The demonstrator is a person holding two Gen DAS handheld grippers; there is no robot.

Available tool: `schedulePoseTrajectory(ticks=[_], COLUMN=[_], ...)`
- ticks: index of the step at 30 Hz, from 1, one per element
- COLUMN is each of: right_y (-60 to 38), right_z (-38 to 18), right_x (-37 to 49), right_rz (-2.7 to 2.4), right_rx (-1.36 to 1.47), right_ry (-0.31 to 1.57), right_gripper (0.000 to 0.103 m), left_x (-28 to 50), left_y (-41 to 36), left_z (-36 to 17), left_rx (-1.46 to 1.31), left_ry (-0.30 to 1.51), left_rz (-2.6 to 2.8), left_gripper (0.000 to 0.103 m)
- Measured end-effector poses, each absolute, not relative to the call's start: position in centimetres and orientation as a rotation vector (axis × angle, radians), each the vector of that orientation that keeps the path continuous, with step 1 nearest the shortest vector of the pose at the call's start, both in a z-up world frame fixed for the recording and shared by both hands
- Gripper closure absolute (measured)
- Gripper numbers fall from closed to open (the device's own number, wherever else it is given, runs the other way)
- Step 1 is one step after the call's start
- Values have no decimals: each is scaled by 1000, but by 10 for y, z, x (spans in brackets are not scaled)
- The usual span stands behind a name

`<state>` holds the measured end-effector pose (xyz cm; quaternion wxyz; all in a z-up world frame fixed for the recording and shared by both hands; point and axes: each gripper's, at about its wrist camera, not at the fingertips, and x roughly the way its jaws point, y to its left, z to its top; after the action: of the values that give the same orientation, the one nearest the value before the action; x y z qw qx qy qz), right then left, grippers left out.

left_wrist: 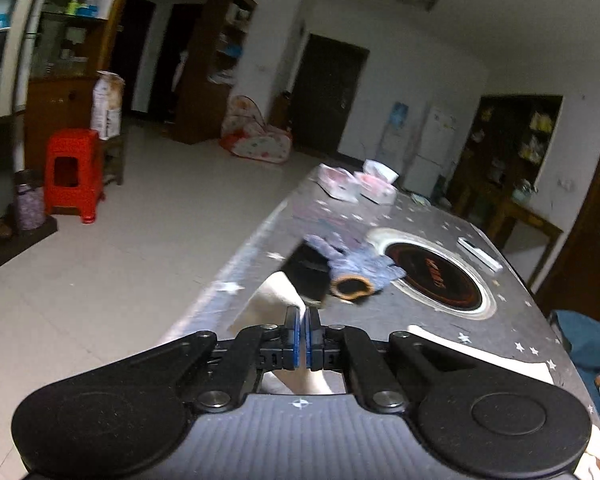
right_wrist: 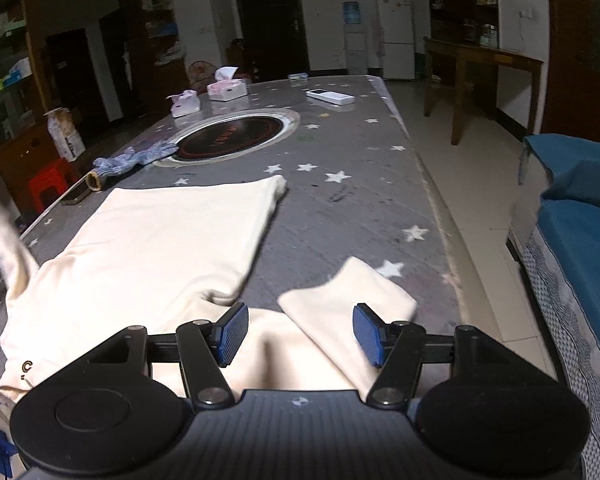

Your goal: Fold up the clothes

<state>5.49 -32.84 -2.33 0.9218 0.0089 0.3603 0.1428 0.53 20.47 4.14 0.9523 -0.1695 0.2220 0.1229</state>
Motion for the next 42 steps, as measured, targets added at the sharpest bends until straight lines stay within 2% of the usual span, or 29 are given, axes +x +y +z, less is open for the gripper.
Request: schedulePoseTrajectory(ticks=[7, 14, 25, 28, 30, 33, 42], right_y=[-349, -363, -323, -316, -317, -327, -385], right_z=[-30, -37, -41, -50, -49, -43, -33], right_x=[48, 53, 68, 70, 67, 63, 36], right_rz=[216, 166, 285, 276, 251, 204, 3], right_rx=[47, 54, -99, -162, -175, -144, 11], right_ry=[750, 758, 757, 763, 746, 717, 651], right_gripper=[44, 49, 52, 61, 81, 96, 98], left_x=[-17, -6, -9, -6, -1, 6, 17], left_y=[230, 224, 213, 183, 159, 116, 9], left_z=[7, -15, -3, 4, 7, 9, -9], left_rx=[-300, -181, -199, -175, -142, -102, -14], left_ry=[566, 664, 687, 684, 681, 675, 715], left_rz=[377, 444, 427, 283, 187, 18, -375], left_gripper=[100, 97, 88, 83, 78, 78, 78])
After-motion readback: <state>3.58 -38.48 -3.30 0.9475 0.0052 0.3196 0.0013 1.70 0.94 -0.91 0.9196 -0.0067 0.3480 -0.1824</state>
